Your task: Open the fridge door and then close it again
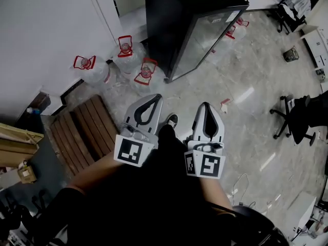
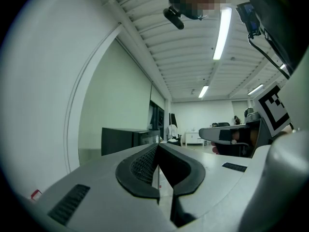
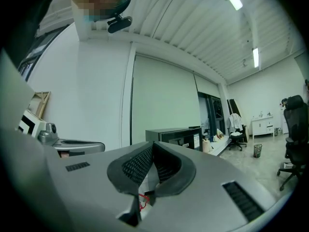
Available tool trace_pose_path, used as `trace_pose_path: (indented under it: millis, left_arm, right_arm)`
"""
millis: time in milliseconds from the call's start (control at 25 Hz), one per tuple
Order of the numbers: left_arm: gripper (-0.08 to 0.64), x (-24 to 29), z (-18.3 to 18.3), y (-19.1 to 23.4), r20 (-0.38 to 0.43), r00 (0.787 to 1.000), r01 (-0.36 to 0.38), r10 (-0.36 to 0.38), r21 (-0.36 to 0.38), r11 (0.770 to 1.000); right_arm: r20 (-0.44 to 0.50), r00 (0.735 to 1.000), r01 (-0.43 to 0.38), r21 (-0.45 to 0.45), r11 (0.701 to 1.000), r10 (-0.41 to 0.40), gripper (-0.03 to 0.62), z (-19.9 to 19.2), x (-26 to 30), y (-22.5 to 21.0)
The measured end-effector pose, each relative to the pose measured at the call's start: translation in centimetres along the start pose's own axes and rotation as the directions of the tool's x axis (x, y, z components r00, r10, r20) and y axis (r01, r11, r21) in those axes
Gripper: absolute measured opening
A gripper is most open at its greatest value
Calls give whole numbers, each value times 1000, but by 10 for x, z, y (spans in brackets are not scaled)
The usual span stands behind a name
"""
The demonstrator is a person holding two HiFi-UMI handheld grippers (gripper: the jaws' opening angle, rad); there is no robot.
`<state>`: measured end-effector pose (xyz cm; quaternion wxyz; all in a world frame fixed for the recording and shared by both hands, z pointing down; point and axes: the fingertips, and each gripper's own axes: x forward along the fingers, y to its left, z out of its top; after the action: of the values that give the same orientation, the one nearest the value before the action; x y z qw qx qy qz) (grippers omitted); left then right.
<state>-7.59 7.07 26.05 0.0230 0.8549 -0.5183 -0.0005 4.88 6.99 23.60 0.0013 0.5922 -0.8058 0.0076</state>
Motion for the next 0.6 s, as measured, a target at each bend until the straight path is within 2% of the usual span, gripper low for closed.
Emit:
trace_pose_path:
  millis: [200,400,600]
  left_arm:
    - [8,72,-10,22,-54,997,-50,50,5,999]
    - [8,135,-22,38,-64,994,-94,92,-38,995]
    - [8,185,-42,41,-90,995,-43,40,-39,998]
  right_arm:
    - [-11,996,-83,26,996,84,15,-8,75,-27]
    - [-26,988,-150,-20,989,149,15,-24,138,-53]
    - [-61,980,-195,-60,979,192,15,-48,183,-68]
